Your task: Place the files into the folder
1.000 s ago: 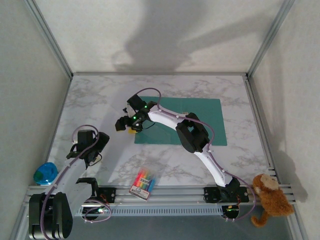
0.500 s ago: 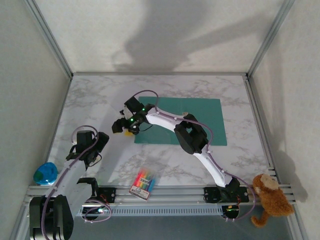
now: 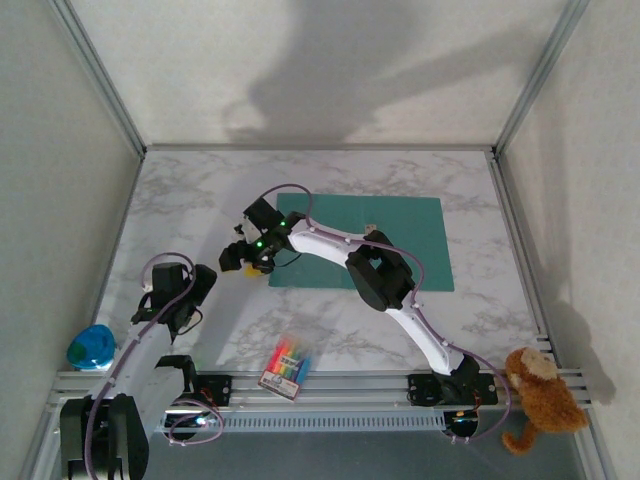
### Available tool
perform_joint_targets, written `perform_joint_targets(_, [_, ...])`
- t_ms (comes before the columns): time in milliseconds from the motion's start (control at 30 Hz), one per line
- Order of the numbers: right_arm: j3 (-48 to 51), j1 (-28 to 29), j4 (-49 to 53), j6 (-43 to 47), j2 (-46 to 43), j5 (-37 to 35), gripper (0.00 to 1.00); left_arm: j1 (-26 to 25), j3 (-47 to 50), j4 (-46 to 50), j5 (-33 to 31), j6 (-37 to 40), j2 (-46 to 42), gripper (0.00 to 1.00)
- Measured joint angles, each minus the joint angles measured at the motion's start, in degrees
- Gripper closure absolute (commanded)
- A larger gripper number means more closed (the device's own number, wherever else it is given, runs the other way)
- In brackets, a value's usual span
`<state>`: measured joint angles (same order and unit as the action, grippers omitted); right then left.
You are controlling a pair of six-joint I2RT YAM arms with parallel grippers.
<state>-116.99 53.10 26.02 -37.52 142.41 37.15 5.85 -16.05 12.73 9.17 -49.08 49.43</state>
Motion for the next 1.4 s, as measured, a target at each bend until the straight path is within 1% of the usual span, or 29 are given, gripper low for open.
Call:
perform_joint_targets(100, [0.0, 0.0, 0.2, 0.0, 0.0, -0.3, 0.19, -0.1, 0.0, 0.4, -1.0, -0.1, -0.2, 0.01])
perform_joint_targets(367, [1.1, -0.3, 0.4, 0.2, -0.9, -2.9, 0.19, -1.7, -0.2, 2.9, -6.2, -0.3, -1.0, 0.03])
perform_joint_targets(800, [2.6, -1.3, -0.8, -0.2, -1.6, -2.4, 0.19, -1.7, -1.1, 2.7, -5.9, 1.1, 2.2, 0.03])
perform_joint_targets(1400, [6.4, -1.4, -8.5, -6.1, -2.4, 0.6, 0.2, -1.1, -0.7, 1.7, -5.7, 1.8, 3.4, 0.07])
